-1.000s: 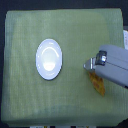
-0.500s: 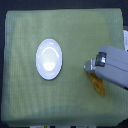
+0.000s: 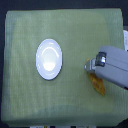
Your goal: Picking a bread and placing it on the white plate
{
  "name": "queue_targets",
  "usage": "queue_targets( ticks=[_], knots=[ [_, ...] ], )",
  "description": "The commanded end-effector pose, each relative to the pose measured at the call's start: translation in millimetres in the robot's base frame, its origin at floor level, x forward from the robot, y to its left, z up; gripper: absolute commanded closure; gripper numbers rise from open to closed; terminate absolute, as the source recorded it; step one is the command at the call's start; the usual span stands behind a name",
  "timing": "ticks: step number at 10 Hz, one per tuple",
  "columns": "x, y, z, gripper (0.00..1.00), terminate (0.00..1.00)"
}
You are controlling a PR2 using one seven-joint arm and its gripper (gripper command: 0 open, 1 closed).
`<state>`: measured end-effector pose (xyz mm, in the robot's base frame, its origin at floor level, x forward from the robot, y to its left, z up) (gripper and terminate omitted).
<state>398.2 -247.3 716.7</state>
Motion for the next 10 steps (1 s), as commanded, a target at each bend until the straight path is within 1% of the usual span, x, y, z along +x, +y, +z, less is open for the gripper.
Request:
queue_targets(
  ticks=[1, 4, 10],
  knots=[
    [11, 1, 7, 1.00, 0.00],
    [17, 0, 11, 1.00, 0.00],
    [22, 2, 18, 1.00, 0.00]
  ],
)
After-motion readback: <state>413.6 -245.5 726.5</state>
